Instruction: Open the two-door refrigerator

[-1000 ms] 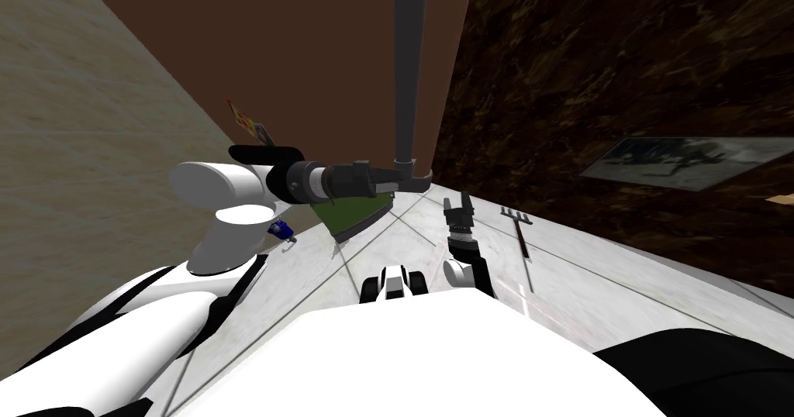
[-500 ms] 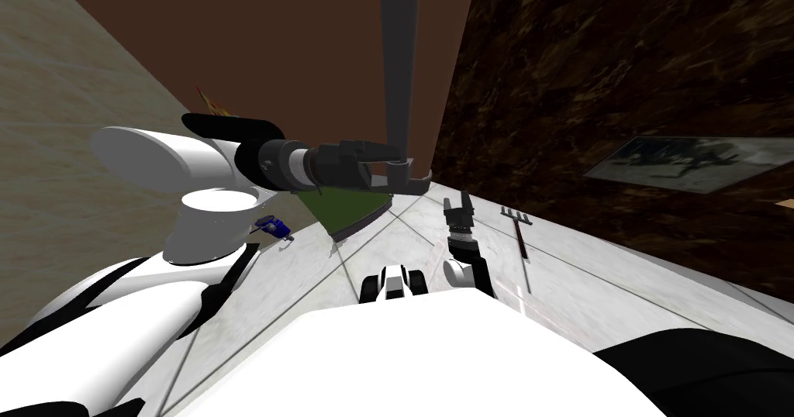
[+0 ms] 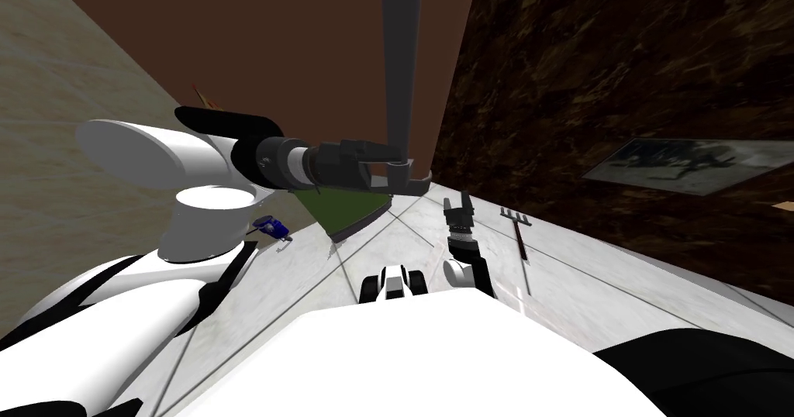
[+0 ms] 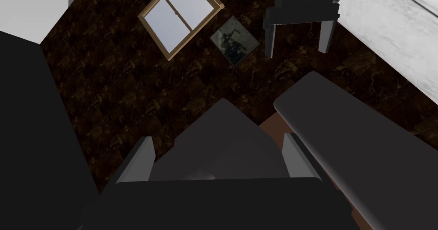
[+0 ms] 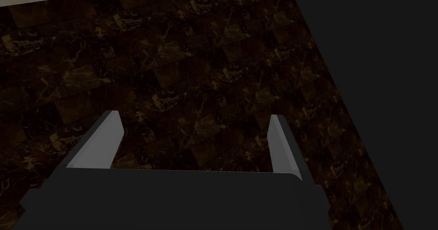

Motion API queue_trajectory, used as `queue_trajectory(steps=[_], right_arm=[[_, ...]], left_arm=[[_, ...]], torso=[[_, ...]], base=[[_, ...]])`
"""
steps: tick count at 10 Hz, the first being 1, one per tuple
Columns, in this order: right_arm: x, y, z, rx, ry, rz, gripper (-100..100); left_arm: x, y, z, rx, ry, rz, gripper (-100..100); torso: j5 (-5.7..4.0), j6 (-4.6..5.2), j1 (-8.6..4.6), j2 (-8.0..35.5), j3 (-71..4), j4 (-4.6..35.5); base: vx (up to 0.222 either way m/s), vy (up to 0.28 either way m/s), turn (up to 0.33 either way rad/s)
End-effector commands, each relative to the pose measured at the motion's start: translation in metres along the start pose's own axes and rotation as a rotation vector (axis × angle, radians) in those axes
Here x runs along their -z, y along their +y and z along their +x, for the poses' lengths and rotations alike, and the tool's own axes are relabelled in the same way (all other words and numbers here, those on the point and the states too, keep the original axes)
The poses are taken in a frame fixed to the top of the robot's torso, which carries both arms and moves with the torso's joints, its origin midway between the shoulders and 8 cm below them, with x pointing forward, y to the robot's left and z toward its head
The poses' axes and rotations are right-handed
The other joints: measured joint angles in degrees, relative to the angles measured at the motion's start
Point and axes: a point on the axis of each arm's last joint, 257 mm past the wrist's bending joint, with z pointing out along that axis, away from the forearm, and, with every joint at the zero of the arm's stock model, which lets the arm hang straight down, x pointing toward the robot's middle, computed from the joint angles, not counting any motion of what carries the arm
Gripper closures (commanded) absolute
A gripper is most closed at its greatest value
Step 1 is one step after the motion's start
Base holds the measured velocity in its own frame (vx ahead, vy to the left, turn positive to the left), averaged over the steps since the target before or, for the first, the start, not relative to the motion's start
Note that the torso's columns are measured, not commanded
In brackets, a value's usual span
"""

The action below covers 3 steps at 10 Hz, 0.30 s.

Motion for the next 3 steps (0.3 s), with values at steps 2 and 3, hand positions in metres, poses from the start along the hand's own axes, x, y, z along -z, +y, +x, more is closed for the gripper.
queue_trajectory(steps=[2,3], right_arm=[[0.0000,0.0000,0.0000,0.000,0.000,0.000,0],[0.0000,0.0000,0.0000,0.000,0.000,0.000,0]], left_arm=[[0.0000,0.0022,0.0011,0.005,0.003,-0.004,0],[0.0001,0.0029,0.0012,0.007,0.003,-0.005,0]], torso=[[-0.02,0.04,-0.08,-0.2,-0.1,-0.2],[0.00,0.06,-0.06,-0.3,-0.1,-0.2]], base=[[0.002,0.007,0.004],[0.002,0.005,0.005]])
